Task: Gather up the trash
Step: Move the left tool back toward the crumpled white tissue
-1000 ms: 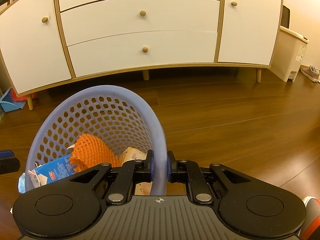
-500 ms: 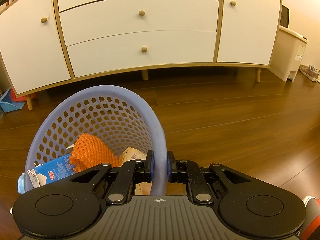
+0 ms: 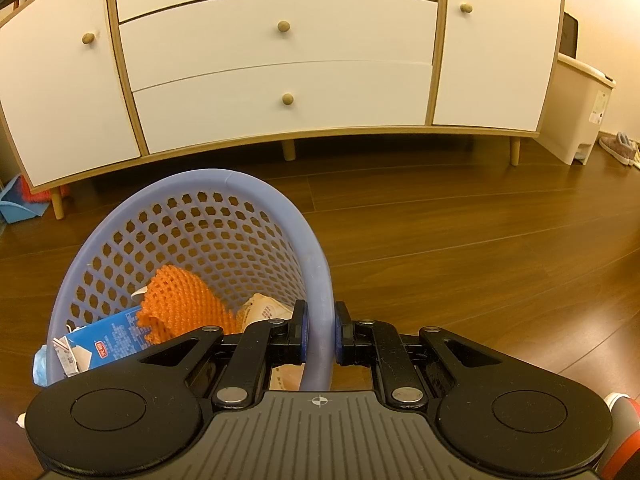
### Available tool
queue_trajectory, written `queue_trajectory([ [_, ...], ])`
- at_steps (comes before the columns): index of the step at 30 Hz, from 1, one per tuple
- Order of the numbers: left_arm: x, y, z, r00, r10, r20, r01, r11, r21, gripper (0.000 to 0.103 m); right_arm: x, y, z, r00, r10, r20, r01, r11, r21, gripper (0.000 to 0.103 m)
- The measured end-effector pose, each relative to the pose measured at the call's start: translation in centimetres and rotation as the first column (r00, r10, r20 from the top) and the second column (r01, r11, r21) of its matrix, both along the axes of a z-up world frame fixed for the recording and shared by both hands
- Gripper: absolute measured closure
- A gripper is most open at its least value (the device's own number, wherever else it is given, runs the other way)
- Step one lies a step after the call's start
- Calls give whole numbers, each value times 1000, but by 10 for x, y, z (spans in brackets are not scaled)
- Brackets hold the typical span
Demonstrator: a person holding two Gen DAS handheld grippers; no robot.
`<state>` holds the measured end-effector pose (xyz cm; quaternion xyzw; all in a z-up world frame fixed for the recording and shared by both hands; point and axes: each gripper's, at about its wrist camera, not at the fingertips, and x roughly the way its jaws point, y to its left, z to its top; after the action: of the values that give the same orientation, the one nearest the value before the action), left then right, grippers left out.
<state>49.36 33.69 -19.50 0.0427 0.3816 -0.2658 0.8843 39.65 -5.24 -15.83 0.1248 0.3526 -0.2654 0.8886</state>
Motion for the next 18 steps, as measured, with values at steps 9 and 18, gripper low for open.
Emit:
queue_trajectory([
  [9,6,-2,-36,996,22,-87,-19,999,45,75,2,0,-1,1000,-1,-9,1,1000,-3,94],
  [18,11,-16,-48,995,16,-103,-9,998,69,75,4,1,-2,1000,0,-9,0,1000,-4,94],
])
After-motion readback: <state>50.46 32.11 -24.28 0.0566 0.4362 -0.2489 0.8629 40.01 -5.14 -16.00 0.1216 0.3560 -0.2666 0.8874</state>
